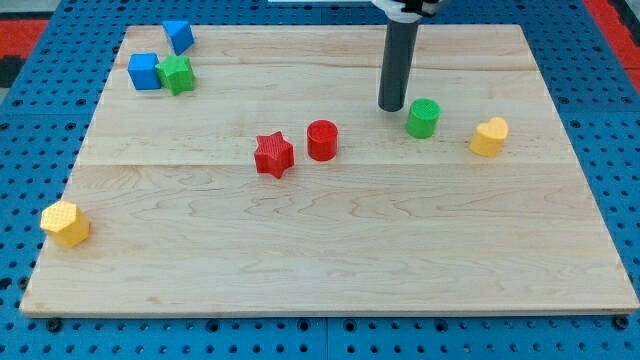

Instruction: Slide the green star to the top right of the red circle

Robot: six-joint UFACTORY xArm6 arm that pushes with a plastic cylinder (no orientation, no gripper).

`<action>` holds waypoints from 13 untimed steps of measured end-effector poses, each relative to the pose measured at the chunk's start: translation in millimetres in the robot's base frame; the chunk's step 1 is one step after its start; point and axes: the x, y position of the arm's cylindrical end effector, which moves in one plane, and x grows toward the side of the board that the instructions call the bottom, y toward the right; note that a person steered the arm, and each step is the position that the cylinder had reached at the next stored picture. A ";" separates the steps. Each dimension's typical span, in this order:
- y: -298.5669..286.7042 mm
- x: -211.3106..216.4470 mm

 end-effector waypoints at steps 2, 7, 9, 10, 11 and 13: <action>66.1 9.5; -181.6 -79.4; -289.8 -108.5; -318.9 -94.6; -310.6 -68.1; -230.9 -44.6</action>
